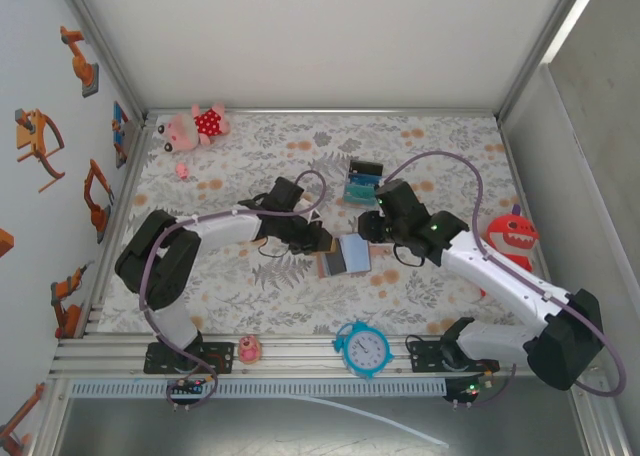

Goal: Take the credit cards out of the card holder

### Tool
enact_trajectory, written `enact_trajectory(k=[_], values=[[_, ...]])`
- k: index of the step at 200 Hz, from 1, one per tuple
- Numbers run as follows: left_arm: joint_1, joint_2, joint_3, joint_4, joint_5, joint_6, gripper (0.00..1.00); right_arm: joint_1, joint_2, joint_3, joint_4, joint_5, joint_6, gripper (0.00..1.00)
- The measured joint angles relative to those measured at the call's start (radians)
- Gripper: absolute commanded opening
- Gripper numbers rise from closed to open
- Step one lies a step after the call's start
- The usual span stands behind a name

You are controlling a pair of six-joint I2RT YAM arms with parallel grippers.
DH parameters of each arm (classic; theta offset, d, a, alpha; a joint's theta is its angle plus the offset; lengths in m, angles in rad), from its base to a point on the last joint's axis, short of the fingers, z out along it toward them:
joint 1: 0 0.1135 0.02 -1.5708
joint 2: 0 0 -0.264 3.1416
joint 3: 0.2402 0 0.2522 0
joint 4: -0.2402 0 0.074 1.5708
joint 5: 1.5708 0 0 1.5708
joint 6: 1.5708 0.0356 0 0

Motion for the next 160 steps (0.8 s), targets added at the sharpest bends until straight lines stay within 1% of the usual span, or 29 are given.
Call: enact_trajectory(k=[44,59,77,102,114,139,160], values=[[0.015,0.072,0.048,0.000,0.021,0.047,0.13,-0.027,0.027,-0.034,0.054,-0.052,0.031,0.30],[0.026,0.098,0.064,-0.012,0.022,0.067,0.15,-0.032,0.042,-0.045,0.068,-0.067,0.040,0.28],[0.037,0.129,0.095,-0.047,0.023,0.101,0.22,-0.044,0.065,-0.056,0.083,-0.086,0.050,0.27],[0.043,0.180,0.169,-0.103,0.018,0.163,0.28,-0.065,0.090,-0.079,0.100,-0.115,0.067,0.27],[0.044,0.196,0.194,-0.126,0.011,0.187,0.33,-0.072,0.096,-0.087,0.099,-0.124,0.071,0.26],[0.047,0.202,0.217,-0.164,-0.016,0.220,0.39,-0.087,0.098,-0.089,0.105,-0.142,0.075,0.24],[0.049,0.202,0.225,-0.191,-0.050,0.244,0.49,-0.094,0.105,-0.089,0.115,-0.150,0.081,0.22]])
